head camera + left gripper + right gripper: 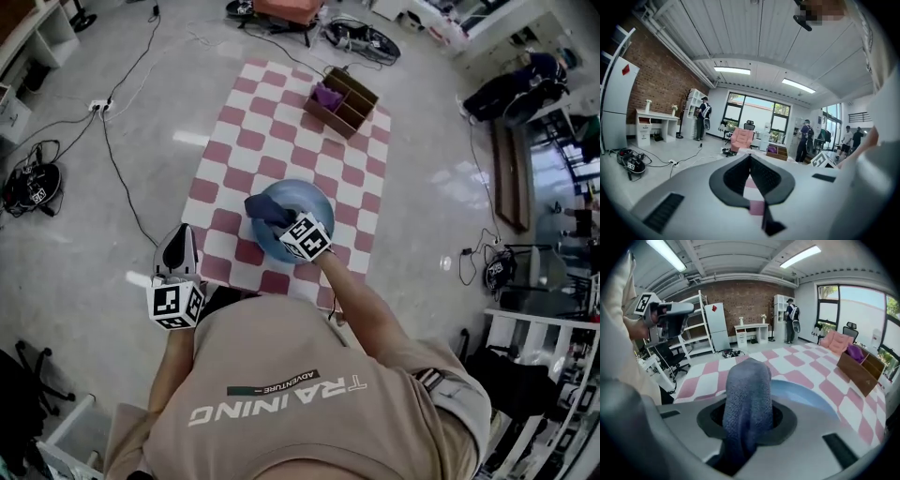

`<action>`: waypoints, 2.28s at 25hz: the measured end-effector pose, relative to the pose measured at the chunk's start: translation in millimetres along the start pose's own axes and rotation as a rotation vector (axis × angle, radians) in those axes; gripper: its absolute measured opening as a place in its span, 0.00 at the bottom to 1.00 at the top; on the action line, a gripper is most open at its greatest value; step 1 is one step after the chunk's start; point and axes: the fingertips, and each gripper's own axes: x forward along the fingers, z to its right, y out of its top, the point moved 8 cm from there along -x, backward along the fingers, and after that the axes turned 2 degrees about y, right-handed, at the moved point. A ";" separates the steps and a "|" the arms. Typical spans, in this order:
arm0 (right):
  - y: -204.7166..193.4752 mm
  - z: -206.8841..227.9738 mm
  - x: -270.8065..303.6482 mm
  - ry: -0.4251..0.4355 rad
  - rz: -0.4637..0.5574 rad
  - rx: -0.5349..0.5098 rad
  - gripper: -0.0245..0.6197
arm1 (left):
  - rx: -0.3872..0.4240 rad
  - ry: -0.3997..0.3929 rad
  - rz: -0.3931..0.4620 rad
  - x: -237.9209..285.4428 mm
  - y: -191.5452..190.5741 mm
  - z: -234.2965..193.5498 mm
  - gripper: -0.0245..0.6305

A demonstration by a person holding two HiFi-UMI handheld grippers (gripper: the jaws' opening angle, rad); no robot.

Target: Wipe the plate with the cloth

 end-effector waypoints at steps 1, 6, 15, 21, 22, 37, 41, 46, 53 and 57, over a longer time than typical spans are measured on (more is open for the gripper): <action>-4.3 -0.7 6.7 0.016 -0.019 -0.004 0.22 | -0.004 0.021 0.003 -4.7 -1.2 -2.6 0.06; -12.0 -3.7 23.1 0.063 -0.072 -0.041 0.22 | -0.034 0.111 -0.004 -30.2 -8.3 -9.7 0.06; -16.8 -2.2 30.9 0.064 -0.087 -0.046 0.22 | -0.021 0.105 -0.011 -36.4 -7.9 -5.2 0.06; -12.3 7.9 34.7 0.039 -0.090 -0.056 0.23 | -0.019 0.060 -0.035 -27.1 -9.3 -1.4 0.06; -12.0 13.6 34.4 0.019 -0.091 -0.053 0.23 | -0.017 0.053 -0.039 -25.0 -8.9 0.0 0.06; -17.0 63.3 12.5 -0.172 -0.158 0.072 0.24 | 0.069 -0.076 -0.048 2.8 14.3 15.1 0.06; -30.2 75.9 -3.0 -0.255 -0.187 0.106 0.24 | 0.083 -0.113 -0.046 9.9 16.5 17.9 0.06; -53.2 84.8 -28.8 -0.330 -0.216 0.166 0.24 | 0.088 -0.169 -0.060 16.5 13.8 20.2 0.06; -68.9 69.8 -47.1 -0.360 -0.247 0.184 0.24 | 0.087 -0.239 -0.052 29.5 16.6 24.1 0.06; -70.3 52.7 -53.6 -0.339 -0.293 0.179 0.24 | 0.080 -0.273 -0.049 36.0 16.9 28.3 0.06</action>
